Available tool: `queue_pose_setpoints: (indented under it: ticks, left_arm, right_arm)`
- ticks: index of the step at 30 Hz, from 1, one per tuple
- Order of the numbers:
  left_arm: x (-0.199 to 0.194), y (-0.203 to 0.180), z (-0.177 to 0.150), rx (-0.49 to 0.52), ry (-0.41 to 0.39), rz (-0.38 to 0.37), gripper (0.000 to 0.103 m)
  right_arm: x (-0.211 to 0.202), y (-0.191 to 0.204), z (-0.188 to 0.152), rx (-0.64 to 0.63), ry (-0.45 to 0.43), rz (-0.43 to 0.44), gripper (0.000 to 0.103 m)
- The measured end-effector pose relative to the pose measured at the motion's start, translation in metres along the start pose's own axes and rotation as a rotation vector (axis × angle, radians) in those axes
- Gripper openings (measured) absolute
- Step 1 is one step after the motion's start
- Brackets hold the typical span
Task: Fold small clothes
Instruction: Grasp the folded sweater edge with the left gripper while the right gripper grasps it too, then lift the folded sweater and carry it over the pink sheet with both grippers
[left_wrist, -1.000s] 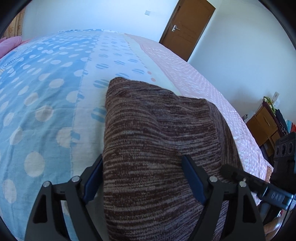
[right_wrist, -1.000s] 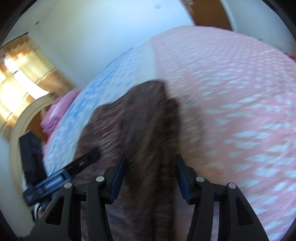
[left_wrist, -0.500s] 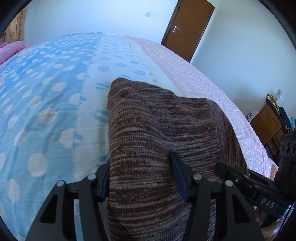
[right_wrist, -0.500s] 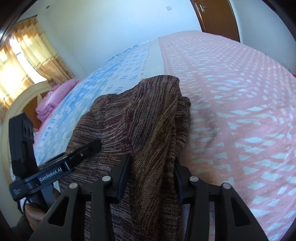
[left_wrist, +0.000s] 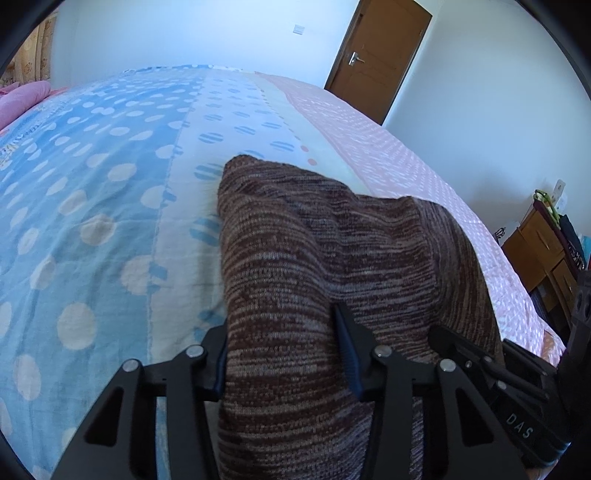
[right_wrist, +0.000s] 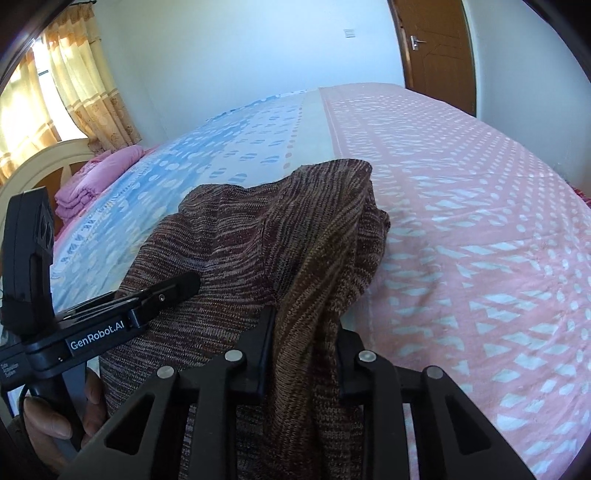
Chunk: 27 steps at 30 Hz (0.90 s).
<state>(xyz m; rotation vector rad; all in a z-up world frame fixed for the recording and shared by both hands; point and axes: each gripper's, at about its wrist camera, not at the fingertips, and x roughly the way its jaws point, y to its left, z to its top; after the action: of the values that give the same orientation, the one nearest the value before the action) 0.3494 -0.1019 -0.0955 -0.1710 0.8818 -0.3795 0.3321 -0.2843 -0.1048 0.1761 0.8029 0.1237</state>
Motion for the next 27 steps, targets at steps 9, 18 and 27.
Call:
queue_pose_setpoints:
  ticks: [9,18,27]
  left_arm:
    - [-0.033,-0.010,-0.015,0.023,0.011,0.002,0.029]
    - [-0.088,-0.034,-0.038,0.081,-0.011,0.000,0.029]
    - [-0.128,-0.065,-0.061,0.147,-0.034,-0.043,0.029]
  right_arm:
    - [-0.067,0.045,-0.015,-0.003,-0.095,-0.027,0.020]
    - [-0.129,0.058,-0.039,0.060,-0.121,0.004,0.020]
    - [-0.197,0.075,-0.071,0.006,-0.199,-0.060,0.020]
